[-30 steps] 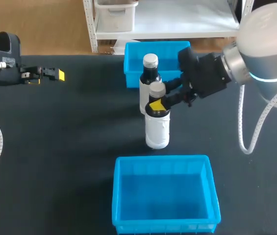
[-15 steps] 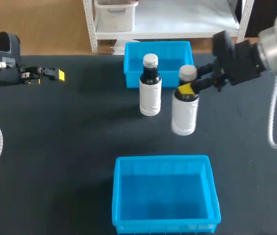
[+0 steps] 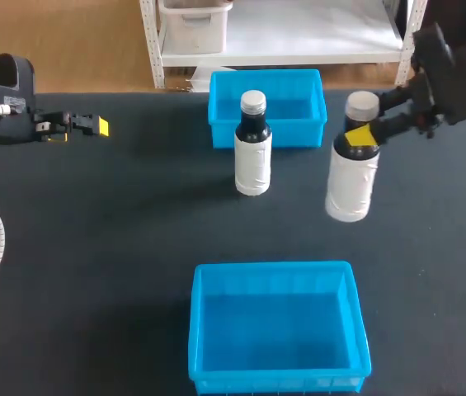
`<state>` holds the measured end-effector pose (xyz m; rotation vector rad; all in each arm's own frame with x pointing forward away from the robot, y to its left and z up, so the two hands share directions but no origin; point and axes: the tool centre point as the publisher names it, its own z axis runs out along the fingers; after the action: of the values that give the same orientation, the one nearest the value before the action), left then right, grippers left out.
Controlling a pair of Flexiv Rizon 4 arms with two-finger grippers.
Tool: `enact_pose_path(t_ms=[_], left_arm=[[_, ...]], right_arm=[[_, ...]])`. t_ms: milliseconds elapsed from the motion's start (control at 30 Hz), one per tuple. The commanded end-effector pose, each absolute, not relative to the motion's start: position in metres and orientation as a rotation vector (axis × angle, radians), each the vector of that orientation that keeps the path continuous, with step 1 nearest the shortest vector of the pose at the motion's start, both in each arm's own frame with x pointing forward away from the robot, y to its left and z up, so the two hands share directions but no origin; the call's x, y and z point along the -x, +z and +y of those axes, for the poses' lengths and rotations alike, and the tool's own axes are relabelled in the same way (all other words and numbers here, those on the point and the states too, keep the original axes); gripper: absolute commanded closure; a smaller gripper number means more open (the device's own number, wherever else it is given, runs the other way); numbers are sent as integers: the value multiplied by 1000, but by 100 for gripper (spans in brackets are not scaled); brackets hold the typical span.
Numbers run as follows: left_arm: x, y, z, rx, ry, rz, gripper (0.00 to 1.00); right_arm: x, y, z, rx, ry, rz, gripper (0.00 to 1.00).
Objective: Pick up the bottle, and place it in the far bin if it is heavy, or in the near bin if it is light.
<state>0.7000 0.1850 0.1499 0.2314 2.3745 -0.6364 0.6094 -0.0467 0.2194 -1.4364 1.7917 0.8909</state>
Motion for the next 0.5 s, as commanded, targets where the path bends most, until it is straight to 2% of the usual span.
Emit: enact_pose_path(t_ms=[33, 500], left_arm=[[-700, 150, 185, -231, -636, 2374, 0], [-700, 150, 185, -231, -636, 2374, 0]], right_arm=[[-593, 236, -54, 1518, 926, 1749, 100], [-535, 246, 14, 1838, 1145, 1427, 100]])
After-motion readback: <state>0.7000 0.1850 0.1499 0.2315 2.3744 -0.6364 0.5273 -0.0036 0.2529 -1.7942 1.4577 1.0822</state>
